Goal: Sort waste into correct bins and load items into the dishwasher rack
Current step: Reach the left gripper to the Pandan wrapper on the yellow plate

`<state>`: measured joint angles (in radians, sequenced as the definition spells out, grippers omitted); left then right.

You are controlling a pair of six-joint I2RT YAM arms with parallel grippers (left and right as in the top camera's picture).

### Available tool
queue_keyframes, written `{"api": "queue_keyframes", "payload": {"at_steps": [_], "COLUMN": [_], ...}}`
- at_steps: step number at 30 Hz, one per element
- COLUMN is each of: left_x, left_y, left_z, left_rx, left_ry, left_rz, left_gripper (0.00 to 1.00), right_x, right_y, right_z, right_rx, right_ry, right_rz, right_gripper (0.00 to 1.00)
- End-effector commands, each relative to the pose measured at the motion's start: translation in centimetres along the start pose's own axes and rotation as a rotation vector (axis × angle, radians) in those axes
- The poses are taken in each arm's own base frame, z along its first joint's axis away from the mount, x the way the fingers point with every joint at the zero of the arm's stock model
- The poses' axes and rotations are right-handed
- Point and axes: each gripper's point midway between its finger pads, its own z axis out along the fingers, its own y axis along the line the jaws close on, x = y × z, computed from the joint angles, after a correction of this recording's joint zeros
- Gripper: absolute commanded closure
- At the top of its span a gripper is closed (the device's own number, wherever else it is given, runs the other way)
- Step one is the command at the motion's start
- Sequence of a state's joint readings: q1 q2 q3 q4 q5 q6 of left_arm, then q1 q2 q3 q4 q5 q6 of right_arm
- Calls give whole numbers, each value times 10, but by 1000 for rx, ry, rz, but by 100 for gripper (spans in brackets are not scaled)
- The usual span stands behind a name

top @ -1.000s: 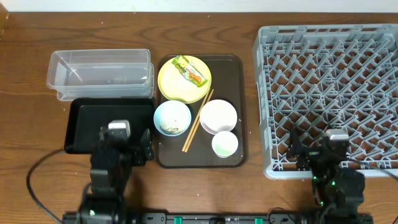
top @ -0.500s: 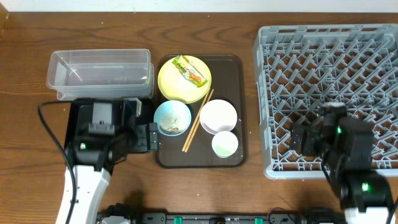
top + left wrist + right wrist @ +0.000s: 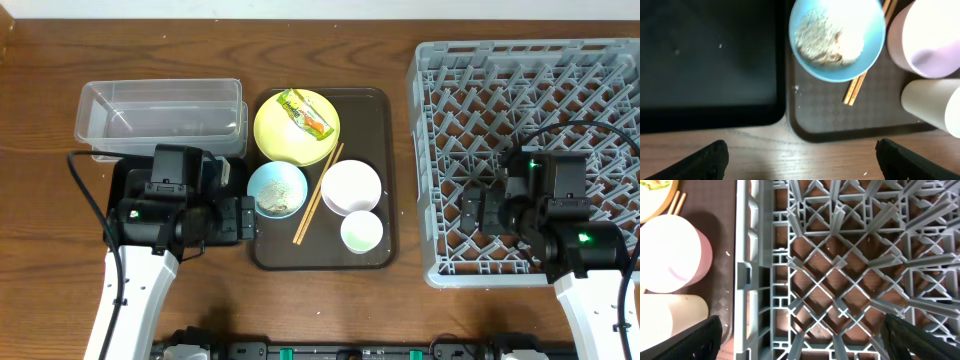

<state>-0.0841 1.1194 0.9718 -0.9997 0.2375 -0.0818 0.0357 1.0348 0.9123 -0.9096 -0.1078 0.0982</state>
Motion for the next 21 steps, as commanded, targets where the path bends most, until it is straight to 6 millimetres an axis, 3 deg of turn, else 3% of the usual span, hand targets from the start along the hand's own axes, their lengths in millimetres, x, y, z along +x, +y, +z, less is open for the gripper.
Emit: {"api": "queue_keyframes", "payload": {"at_steps": [1,4,12,17,21], "left_x": [-13,-30,-93,-141,-173], "left_y": [-13,-27,-36,-41,-50], "left_z": [-3,-7,-13,0,23], "left_rx": [70,139,135,145,165], "left_ry": [-42,-102,-157,-215,-281], "left_rz": [3,21,35,50,86], "left_gripper": [4,4,4,5,6], "right_x": [-7,-7,-7,-7,-7], "right_y": [4,4,5,7,7], "right_z": [-6,-6,-6,-6,-6], "right_rx": [-24,-25,-28,-39,-40], "right_ry": [-22,-21,-20,-20,-20], "right_rz": [-4,3,3,2,2], "right_gripper": [1,1,1,1,1]}}
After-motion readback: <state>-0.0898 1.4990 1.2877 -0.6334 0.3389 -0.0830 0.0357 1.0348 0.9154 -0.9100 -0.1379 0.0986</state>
